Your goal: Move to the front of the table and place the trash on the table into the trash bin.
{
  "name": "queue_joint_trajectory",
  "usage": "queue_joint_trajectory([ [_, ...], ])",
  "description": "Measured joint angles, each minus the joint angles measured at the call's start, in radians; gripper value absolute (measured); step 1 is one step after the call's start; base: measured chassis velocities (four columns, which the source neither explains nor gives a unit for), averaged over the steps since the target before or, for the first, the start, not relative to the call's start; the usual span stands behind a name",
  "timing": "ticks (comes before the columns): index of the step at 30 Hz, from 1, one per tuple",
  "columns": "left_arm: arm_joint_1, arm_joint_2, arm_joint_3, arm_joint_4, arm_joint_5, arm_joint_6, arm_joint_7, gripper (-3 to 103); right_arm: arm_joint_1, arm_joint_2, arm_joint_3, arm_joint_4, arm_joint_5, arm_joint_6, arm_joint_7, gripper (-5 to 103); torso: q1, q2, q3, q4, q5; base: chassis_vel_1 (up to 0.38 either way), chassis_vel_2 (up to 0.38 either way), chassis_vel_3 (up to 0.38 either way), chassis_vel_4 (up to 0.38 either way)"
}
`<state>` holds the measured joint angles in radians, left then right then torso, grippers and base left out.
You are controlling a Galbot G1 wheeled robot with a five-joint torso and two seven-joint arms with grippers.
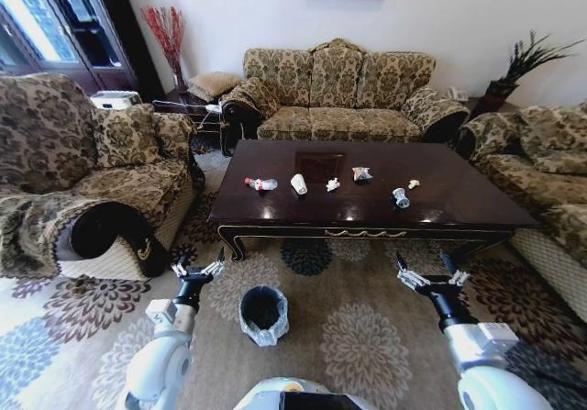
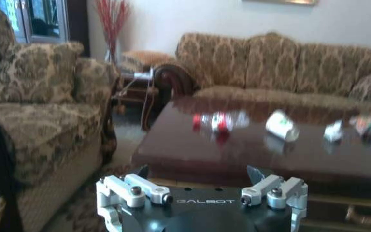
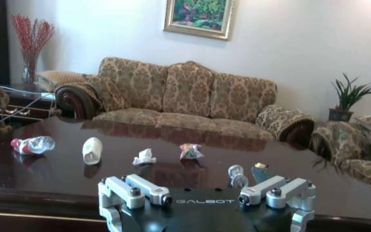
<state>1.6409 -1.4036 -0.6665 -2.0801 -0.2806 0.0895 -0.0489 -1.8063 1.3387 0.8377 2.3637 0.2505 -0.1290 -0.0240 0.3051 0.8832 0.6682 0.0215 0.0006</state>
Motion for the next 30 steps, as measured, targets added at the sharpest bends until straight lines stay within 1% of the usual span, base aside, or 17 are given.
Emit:
queue_joint_trajectory([
  [3,-0.039,-0.014,0.023,0.158,0.062,-0.053,0.01,100,0.0,0.002,0.0,-0.001,0.0,0.001,0.001,100,0.0,0.0,0.0,0.0004,-0.0005,-0.023,-0.01,0.014,0.011],
  [4,-0.039,-0.014,0.023,0.158,0.062,-0.053,0.01,100,0.0,0.002,0.0,-0.001,0.0,0.001,0.001,100,0.0,0.0,0.0,0.0004,-0.0005,0.0,0.0,0.0,0.0],
  [5,-0.059,-0.022,0.026,0.222,0.08,-0.065,0.021,100,-0.001,0.002,0.0,-0.001,-0.001,0.001,0.003,100,0.0,0.0,0.0,0.0003,-0.0016,0.0,0.0,0.0,0.0],
  [6,-0.07,-0.026,0.027,0.268,0.079,-0.062,0.027,100,-0.001,0.001,0.002,-0.001,-0.001,0.001,0.006,100,0.0,0.0,0.0,0.0003,-0.0012,0.0,0.0,0.0,0.0],
  [7,-0.07,-0.026,0.027,0.268,0.079,-0.062,0.027,100,-0.001,0.001,0.002,-0.001,-0.001,0.001,0.006,100,0.0,0.0,0.0,0.0003,-0.0012,0.0,0.0,0.0,0.0],
  [8,-0.079,-0.029,0.029,0.295,0.068,-0.05,0.033,100,-0.001,0.001,0.002,-0.001,-0.001,0.001,0.007,100,0.0,0.0,0.0,0.0008,-0.0008,0.0,0.0,0.0,0.0],
  [11,-0.107,-0.03,0.048,0.374,0.055,-0.011,0.047,100,-0.001,-0.001,0.001,-0.005,-0.009,0.001,0.012,100,0.0,0.0,0.0,0.0003,-0.0003,0.0,0.0,0.0,0.0],
  [12,-0.107,-0.03,0.048,0.374,0.055,-0.011,0.047,100,-0.001,-0.001,0.001,-0.005,-0.009,0.001,0.012,100,0.0,0.0,0.0,0.0003,-0.0003,0.0,0.0,0.0,0.0],
  [15,-0.146,-0.029,0.092,0.481,0.074,-0.006,0.059,100,0.003,0.004,-0.009,-0.004,-0.022,-0.003,0.014,100,0.0,0.0,0.0,0.0003,-0.0002,0.0,0.0,0.0,0.0],
  [16,-0.146,-0.029,0.092,0.481,0.074,-0.006,0.059,100,0.003,0.004,-0.009,-0.004,-0.022,-0.003,0.014,100,0.0,0.0,0.0,0.0003,-0.0002,0.0,0.0,0.0,0.0],
  [19,-0.213,-0.044,0.117,0.599,0.099,-0.026,0.059,100,0.005,0.006,-0.011,-0.004,-0.035,-0.005,0.017,100,0.0,0.0,0.0,0.0004,-0.0009,0.0,0.0,0.0,0.0],
  [20,-0.213,-0.044,0.117,0.599,0.099,-0.026,0.059,100,0.005,0.006,-0.011,-0.004,-0.035,-0.005,0.017,100,0.0,0.0,0.0,0.0004,-0.0009,0.0,0.0,0.0,0.0],
  [23,-0.286,-0.06,0.129,0.726,0.122,-0.061,0.058,100,-0.003,0.005,-0.008,-0.005,-0.044,-0.008,0.026,100,0.0,0.0,0.0,0.0003,-0.0005,0.0,0.0,0.0,0.0],
  [25,-0.306,-0.063,0.13,0.762,0.126,-0.066,0.058,100,-0.005,0.003,-0.007,-0.006,-0.046,-0.009,0.028,100,0.0,0.0,0.0,0.0002,-0.0006,0.0,0.0,0.0,0.0],
  [27,-0.355,-0.066,0.137,0.856,0.127,-0.073,0.057,100,-0.002,-0.003,-0.005,-0.012,-0.054,-0.01,0.034,100,0.0,0.0,0.0,0.0001,-0.0004,0.0,0.0,0.0,0.0],
  [28,-0.355,-0.066,0.137,0.856,0.127,-0.073,0.057,100,-0.002,-0.003,-0.005,-0.012,-0.054,-0.01,0.034,100,0.0,0.0,0.0,0.0001,-0.0004,0.0,0.0,0.0,0.0],
  [30,-0.389,-0.066,0.146,0.929,0.124,-0.078,0.055,100,0.005,-0.006,-0.004,-0.014,-0.056,-0.016,0.043,100,0.0,0.0,0.0,0.0003,-0.001,0.0,0.0,0.0,0.0],
])
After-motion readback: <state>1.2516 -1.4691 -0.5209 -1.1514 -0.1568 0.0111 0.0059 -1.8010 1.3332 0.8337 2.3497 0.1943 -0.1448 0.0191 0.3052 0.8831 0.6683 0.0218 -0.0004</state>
